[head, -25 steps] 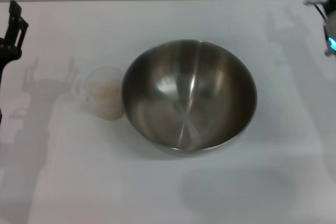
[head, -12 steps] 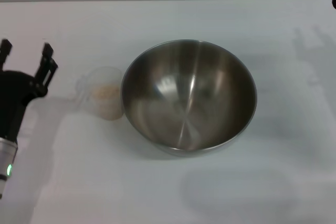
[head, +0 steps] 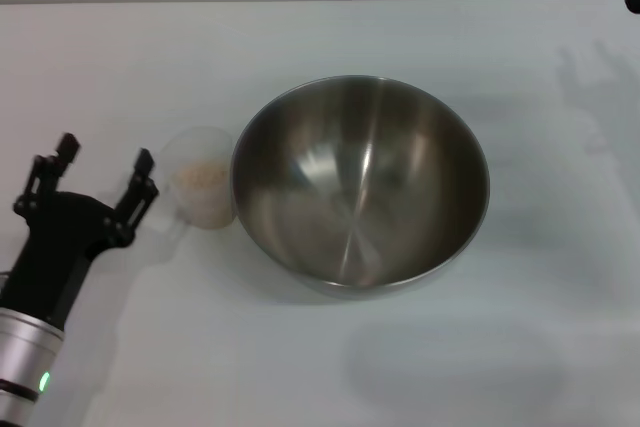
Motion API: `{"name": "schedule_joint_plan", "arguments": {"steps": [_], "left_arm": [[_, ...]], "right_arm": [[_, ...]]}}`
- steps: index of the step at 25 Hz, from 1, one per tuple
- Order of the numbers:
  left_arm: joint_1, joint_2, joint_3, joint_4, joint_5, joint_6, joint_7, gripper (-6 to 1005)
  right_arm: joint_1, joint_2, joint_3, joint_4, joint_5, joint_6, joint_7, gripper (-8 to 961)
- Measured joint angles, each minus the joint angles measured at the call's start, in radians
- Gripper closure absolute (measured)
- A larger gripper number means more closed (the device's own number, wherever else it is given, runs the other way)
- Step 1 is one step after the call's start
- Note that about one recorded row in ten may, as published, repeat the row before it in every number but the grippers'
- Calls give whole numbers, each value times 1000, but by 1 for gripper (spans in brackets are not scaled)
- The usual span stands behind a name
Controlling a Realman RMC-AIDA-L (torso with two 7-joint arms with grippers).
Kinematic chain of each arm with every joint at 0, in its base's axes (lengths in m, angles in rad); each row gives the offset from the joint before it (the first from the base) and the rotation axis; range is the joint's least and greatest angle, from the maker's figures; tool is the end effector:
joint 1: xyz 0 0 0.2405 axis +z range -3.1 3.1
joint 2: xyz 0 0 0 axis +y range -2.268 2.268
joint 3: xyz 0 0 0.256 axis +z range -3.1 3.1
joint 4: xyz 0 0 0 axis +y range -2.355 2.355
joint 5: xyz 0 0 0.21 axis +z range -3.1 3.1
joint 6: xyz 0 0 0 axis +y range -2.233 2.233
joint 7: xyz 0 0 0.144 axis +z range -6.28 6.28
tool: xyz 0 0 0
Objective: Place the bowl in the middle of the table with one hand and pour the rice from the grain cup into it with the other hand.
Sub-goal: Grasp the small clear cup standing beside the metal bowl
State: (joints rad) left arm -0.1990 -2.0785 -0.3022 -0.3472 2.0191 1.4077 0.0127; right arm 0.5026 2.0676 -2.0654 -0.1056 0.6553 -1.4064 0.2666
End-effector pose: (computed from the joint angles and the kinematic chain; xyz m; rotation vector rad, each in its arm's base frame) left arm -0.3128 0.2295 -0.0617 -1.7294 -0.4737 -0.7957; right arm 0.2940 0.3457 0.0234 -1.5075 0.3708 0.9639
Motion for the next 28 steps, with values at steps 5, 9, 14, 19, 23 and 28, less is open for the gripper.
{"name": "schedule_joint_plan", "arguments": {"steps": [5, 9, 14, 19, 23, 28], "left_arm": [[5, 0, 20, 3, 0, -34, 1, 174], [1, 0, 20, 5, -3, -64, 1, 174], [-6, 0, 4, 8, -11, -111, 1, 174], [-21, 0, -1, 10, -11, -154, 1, 174], [-33, 0, -8, 17, -13, -173, 1, 174], [-40, 0, -23, 23, -13, -189, 1, 174]], "right_arm": [[13, -2, -1, 0, 1, 18, -1, 462], [13, -3, -1, -1, 1, 19, -1, 462], [13, -3, -1, -2, 1, 19, -1, 463], [11, -3, -1, -2, 1, 19, -1, 463], [9, -3, -1, -5, 1, 19, -1, 463], [7, -2, -1, -5, 1, 18, -1, 464]]}}
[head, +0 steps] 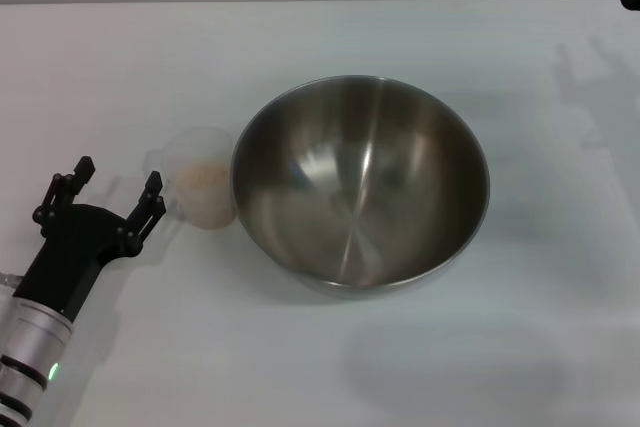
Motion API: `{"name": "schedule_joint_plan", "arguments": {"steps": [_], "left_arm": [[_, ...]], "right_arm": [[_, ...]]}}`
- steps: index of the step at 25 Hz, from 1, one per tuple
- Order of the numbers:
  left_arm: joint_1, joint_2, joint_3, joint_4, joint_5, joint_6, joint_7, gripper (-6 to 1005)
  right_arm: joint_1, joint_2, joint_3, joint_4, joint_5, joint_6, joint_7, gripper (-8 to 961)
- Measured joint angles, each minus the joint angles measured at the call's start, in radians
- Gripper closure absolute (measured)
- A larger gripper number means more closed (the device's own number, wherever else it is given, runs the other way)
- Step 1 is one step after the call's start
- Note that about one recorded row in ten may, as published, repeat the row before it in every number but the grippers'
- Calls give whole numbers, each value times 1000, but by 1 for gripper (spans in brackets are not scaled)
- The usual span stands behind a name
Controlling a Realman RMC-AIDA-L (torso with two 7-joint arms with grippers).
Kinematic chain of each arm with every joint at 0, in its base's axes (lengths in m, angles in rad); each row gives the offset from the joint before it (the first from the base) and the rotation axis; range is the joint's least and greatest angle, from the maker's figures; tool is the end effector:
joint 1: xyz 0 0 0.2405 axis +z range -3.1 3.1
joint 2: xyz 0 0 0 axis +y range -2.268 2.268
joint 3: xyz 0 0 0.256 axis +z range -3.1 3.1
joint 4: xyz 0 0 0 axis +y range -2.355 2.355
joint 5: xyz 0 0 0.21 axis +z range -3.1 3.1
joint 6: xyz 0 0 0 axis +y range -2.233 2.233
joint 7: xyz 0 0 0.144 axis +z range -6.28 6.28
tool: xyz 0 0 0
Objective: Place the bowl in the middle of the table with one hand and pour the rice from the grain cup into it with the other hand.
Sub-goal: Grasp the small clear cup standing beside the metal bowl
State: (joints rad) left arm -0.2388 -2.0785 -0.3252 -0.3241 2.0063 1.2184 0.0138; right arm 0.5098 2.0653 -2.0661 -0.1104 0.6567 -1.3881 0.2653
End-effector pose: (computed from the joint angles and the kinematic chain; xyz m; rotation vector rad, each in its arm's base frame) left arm -0.3304 0.2449 -0.0738 -1.7970 -0.5662 -0.6351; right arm 0.2929 0.3494 0.0229 -1.5133 0.3767 0.9581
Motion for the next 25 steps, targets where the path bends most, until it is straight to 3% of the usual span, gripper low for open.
{"name": "schedule_joint_plan", "arguments": {"steps": [25], "left_arm": [[-48, 0, -79, 5, 0, -86, 0, 174]], "right_arm": [[6, 3, 0, -1, -5, 18, 0, 464]]}}
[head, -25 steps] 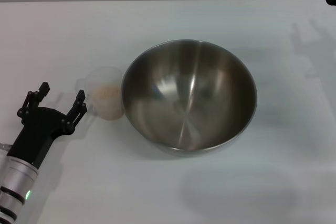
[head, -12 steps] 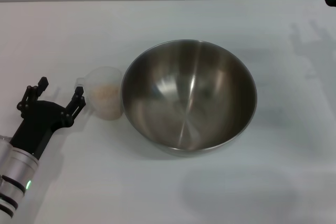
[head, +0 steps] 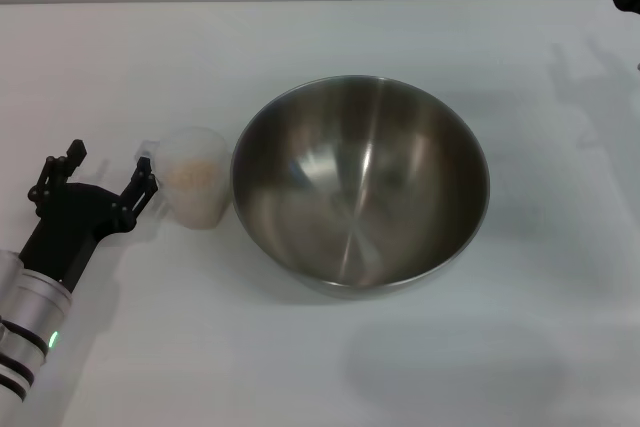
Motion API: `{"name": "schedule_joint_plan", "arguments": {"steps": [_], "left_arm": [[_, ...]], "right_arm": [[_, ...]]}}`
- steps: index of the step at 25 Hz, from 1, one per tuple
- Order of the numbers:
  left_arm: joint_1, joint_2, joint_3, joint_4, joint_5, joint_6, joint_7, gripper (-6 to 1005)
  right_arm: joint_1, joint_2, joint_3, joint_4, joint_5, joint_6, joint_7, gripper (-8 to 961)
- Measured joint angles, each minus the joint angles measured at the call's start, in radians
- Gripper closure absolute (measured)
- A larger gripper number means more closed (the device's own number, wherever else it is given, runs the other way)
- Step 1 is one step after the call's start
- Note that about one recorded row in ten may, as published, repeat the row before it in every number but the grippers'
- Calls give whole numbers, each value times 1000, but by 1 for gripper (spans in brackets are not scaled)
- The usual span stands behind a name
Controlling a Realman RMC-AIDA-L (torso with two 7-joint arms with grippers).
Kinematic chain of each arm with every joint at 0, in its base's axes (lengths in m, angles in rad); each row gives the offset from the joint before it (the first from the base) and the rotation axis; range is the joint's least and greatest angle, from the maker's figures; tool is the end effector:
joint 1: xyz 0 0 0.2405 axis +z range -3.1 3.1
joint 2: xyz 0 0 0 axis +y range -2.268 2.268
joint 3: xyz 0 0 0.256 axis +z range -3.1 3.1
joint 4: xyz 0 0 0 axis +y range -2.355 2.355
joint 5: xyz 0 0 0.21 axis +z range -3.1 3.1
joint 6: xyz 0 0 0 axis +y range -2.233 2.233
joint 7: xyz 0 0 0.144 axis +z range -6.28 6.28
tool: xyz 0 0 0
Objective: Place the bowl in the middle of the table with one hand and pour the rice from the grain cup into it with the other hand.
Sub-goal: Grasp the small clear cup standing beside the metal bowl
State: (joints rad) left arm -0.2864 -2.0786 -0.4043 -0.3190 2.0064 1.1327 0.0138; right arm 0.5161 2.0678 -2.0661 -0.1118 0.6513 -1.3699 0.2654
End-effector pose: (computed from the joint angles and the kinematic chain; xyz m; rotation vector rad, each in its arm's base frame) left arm -0.3328 0.2676 -0.0704 -1.7697 -0.6001 -0.5923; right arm 0.2915 0.3519 0.0197 -1.5257 0.3867 0.9518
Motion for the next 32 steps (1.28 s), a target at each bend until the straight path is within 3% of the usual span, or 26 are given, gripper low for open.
{"name": "schedule_joint_plan", "arguments": {"steps": [32], "left_arm": [[-30, 0, 4, -5, 8, -1, 0, 186]], "right_arm": [[12, 3, 0, 0, 0, 5, 0, 464]]}}
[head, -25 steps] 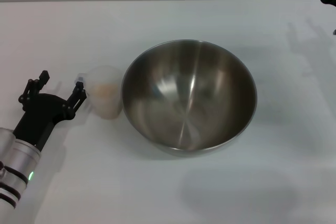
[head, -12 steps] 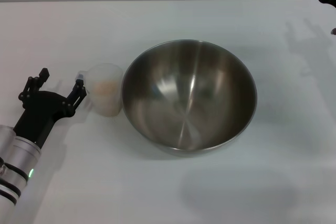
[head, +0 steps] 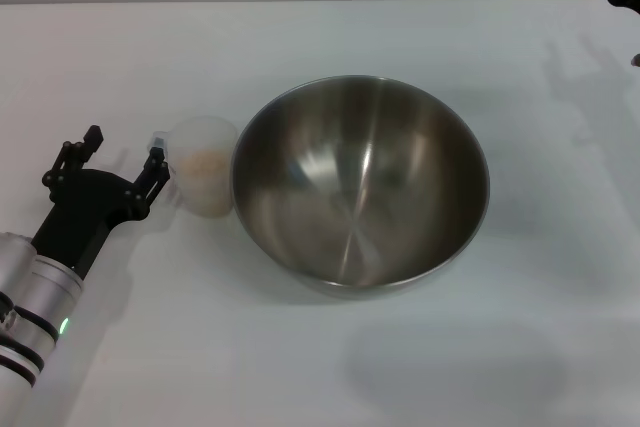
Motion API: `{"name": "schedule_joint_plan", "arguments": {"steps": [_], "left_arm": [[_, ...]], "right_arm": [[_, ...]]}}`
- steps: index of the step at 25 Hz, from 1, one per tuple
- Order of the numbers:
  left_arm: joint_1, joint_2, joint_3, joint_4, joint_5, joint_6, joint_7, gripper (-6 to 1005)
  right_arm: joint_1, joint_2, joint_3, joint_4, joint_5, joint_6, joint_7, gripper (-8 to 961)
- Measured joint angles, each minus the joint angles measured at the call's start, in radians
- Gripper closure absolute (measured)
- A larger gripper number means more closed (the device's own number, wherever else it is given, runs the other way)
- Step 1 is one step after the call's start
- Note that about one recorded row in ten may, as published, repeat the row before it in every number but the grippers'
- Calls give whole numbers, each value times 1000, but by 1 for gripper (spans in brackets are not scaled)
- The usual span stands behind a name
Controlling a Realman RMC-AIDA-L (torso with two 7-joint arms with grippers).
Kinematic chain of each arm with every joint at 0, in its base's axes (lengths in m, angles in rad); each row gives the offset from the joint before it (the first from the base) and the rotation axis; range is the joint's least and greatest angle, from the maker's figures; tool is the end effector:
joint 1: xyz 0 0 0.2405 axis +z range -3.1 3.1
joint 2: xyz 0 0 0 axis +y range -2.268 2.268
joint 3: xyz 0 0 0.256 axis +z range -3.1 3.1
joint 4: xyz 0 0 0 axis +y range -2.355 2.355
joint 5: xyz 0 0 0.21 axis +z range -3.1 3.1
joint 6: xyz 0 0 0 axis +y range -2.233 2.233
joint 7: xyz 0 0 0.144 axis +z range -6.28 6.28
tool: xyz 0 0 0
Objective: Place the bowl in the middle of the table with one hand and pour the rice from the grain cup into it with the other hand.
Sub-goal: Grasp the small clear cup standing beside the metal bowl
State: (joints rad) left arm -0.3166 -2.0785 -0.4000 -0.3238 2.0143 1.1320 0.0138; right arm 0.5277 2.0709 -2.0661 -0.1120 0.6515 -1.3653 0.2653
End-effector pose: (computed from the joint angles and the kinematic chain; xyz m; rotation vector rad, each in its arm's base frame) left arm -0.3225 0.2769 -0.0724 -1.7936 -0.5706 -0.6178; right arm 0.2872 0.3551 0.0181 -1.5307 0.3846 0.9594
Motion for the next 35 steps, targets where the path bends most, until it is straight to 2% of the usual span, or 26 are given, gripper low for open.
{"name": "schedule_joint_plan", "arguments": {"steps": [2, 5, 10, 15, 25, 32, 35], "left_arm": [[-2, 0, 2, 2, 1, 0, 0, 190], [-2, 0, 2, 1, 1, 0, 0, 263], [-1, 0, 3, 0, 1, -17, 0, 459], [-1, 0, 3, -5, 3, -24, 0, 698], [-7, 0, 3, -14, 15, -25, -7, 916], [-15, 0, 6, -14, 15, -22, -4, 984], [-16, 0, 4, -14, 15, -3, 0, 983]], "right_arm": [[0, 0, 0, 0, 0, 0, 0, 464], [0, 0, 0, 1, 0, 0, 0, 464], [0, 0, 0, 0, 0, 0, 0, 463], [0, 0, 0, -2, 2, 0, 0, 462], [0, 0, 0, -1, 0, -8, 0, 462], [0, 0, 0, 2, -1, -8, 0, 464], [0, 0, 0, 2, -2, -8, 0, 465]]}}
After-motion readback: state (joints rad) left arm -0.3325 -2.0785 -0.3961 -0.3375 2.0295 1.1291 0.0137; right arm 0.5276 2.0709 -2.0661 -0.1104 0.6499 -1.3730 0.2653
